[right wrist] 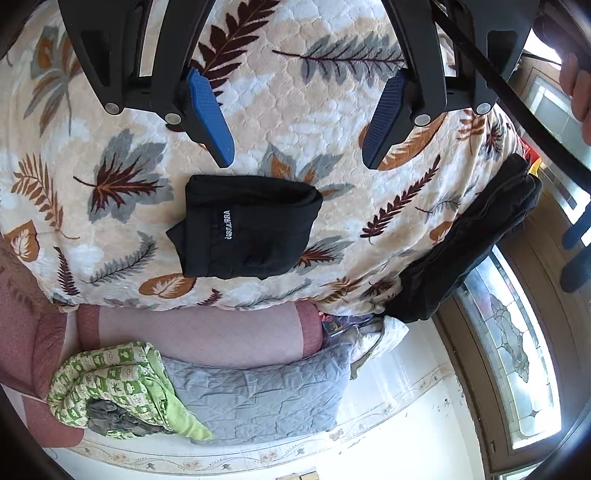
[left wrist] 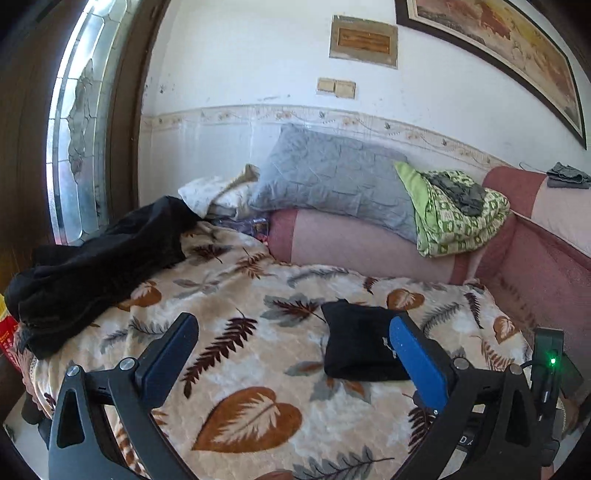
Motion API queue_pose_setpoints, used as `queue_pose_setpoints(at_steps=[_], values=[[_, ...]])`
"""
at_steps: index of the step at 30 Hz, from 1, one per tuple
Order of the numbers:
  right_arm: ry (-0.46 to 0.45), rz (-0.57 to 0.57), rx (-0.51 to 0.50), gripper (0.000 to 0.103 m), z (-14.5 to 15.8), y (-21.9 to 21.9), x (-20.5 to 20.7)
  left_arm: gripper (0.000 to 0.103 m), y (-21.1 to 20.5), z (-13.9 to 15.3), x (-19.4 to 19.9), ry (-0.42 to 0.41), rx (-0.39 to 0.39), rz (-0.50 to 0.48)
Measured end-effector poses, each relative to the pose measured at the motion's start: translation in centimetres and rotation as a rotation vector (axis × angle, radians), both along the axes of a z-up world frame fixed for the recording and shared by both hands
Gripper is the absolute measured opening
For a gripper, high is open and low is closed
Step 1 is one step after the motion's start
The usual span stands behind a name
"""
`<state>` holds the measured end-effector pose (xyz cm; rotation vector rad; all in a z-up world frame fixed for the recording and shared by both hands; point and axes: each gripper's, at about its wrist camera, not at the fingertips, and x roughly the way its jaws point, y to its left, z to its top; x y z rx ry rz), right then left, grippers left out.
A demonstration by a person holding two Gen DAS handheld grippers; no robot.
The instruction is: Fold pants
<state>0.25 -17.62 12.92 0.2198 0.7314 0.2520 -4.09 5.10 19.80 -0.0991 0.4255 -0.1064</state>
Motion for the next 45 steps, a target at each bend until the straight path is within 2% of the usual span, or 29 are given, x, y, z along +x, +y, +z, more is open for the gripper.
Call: queue_pose_setpoints(at_steps=[3, 10, 16, 29, 45], values=[[0.007, -0.003, 0.001, 0.078, -0.4, -0.3, -0.3, 0.103, -1.7, -1.6, 1.0, 0.083, 0.007, -0.05], [0.043, -0.032, -0.016, 0.08, -2.3, -1.2, -0.6, 0.103, -5.1, -6.0, 1.8, 0.254, 0.079, -0.12], [0.088, -0.043, -0.033, 0.08, -3.8, -1.5, -0.4, 0.103, -5.8, -8.0, 2.6, 0.338, 0.114, -0.126], [0.115, -0.009, -0.142, 0.081, -5.5, 0.7, -0.6, 0.103, -4.6, -9.3, 3.4, 0.407, 0.117, -0.089], [0.14, -0.021, -0.14, 0.083, -5.9, 0.5, -0.8, 0.103, -4.5, -9.9, 3.5, 0.443, 0.105, -0.095]])
